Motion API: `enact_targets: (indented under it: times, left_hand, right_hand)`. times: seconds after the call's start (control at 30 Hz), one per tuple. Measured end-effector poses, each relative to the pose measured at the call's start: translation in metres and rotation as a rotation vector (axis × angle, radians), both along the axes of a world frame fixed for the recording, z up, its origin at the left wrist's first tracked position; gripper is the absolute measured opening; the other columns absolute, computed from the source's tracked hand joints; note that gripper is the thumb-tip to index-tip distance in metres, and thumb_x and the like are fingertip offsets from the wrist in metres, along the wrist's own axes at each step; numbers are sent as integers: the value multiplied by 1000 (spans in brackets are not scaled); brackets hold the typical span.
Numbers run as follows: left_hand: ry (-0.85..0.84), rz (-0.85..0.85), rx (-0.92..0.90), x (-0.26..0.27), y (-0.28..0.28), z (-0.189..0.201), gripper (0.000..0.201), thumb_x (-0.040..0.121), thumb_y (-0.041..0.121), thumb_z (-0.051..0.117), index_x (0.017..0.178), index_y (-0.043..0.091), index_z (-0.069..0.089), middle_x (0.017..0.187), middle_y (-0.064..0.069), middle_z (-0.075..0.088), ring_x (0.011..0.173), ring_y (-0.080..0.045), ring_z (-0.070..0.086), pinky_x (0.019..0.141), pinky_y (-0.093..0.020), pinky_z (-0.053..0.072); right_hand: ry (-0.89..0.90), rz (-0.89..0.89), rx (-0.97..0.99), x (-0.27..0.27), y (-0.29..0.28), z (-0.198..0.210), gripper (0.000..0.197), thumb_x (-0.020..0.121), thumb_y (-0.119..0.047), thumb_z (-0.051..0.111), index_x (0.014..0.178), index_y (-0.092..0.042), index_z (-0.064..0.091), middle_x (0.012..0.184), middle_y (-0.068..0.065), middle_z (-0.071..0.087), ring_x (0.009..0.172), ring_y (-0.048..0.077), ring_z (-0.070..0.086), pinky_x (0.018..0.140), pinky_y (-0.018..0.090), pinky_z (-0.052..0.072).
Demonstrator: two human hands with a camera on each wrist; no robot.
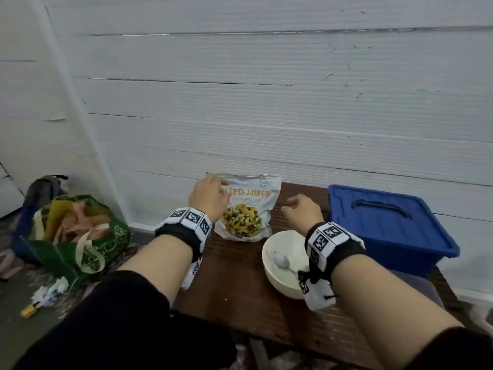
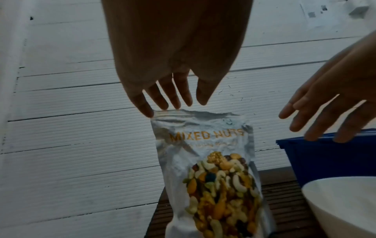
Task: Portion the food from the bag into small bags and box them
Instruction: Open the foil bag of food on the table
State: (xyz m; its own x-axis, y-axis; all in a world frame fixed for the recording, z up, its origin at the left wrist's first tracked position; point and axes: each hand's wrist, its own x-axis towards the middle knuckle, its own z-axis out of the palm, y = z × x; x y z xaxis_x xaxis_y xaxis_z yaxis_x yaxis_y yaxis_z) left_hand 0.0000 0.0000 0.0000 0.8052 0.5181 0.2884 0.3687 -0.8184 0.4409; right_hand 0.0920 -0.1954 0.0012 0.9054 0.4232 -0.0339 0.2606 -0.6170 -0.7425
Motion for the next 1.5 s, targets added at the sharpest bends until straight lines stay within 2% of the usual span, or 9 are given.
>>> enact_targets:
  times: [0.23,0.47,0.6,0.83,1.0,1.13,1.23,1.33,1.5]
  left_hand:
    - [43,-26,70,35,30,5,47,99,32,47,144,19,40,149,-3,41,137,-24,33,113,-39,25]
    - [-110,62,79,32,20,4,18,98,30,51,98,23,68,100,11,63,108,-14,50,83,-30,16]
    - [-173,46,109,14,15,4,17,97,30,53,95,23,68,96,12,64,104,-13,51,80,-28,14]
    - [-229,76,168,-28,4,22,12,92,30,56,83,28,63,84,17,55,94,-8,48,78,-28,12]
    - [-111,52,201,-59,-10,21,17,90,35,57,80,27,68,81,15,62,85,-6,45,75,-31,11]
    - [14,6,98,-71,-14,18,22,90,46,54,79,31,66,78,15,63,88,-10,53,82,-31,17]
    - [47,-66,-63,-68,-10,27,42,90,56,52,76,22,71,63,11,61,70,-12,56,85,-36,37]
    - [97,-131,-228,-61,-8,39,33,86,49,63,78,20,74,69,7,64,67,-7,55,66,-22,42]
    - [180,-203,-406,-52,-8,43,14,78,41,74,72,30,69,79,15,64,76,2,56,61,-11,39]
  right_hand:
    - [80,-20,151,32,44,-4,43,96,-21,52,138,-13,45,130,9,57,118,27,54,90,27,40]
    - [-18,-247,301,28,52,-13,17,96,-10,50,109,-4,59,96,5,58,84,18,52,73,23,39]
    - [-34,-254,366,15,51,-7,15,96,-9,51,105,-3,61,93,2,56,87,21,56,81,30,47]
    - [-46,-195,453,-10,47,2,9,95,-10,52,98,-8,60,88,1,55,78,14,49,63,13,32]
    - [24,-189,470,-31,36,-13,11,94,-10,53,86,-15,57,79,-1,56,75,17,54,66,23,39]
    - [13,-196,450,-43,27,-20,6,94,-12,54,96,-11,60,77,-4,54,71,12,51,66,19,36]
    - [4,-238,483,-50,26,-19,15,90,-22,62,98,-12,55,86,0,58,85,19,57,82,35,48]
    - [11,-257,504,-61,27,-15,27,85,-38,67,77,-15,55,97,10,62,94,22,57,85,32,46]
    - [199,-141,513,-85,39,-7,53,78,-52,67,46,-16,47,64,19,65,61,34,62,69,42,53]
